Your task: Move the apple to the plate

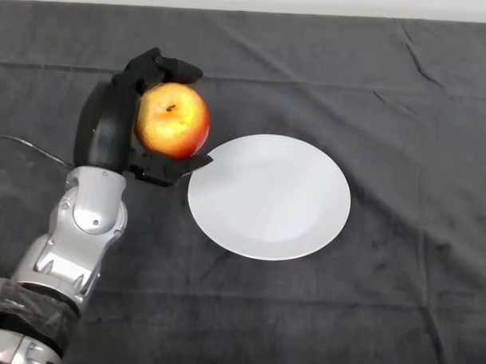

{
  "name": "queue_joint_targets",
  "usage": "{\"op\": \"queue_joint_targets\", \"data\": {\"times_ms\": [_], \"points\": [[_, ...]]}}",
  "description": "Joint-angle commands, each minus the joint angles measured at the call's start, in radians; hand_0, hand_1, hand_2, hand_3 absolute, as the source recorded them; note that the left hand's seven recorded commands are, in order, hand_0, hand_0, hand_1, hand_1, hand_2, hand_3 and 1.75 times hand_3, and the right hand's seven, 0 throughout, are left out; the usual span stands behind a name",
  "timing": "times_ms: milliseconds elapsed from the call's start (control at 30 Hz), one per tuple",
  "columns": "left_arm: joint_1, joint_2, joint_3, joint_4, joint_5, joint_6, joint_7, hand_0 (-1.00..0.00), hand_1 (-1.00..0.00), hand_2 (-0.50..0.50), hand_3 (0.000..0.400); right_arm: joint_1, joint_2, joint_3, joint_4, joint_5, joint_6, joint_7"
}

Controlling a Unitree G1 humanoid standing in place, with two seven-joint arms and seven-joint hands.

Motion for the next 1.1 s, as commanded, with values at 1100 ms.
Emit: {"op": "queue_joint_targets", "data": {"times_ms": [1100], "points": [[-0.002,-0.06,-0.325,-0.048,-0.018,0.097,0.048,-1.0,-1.0,0.0,0.4,0.09,0.031,0.0257,0.033,-0.0277,0.032,0.006]]}}
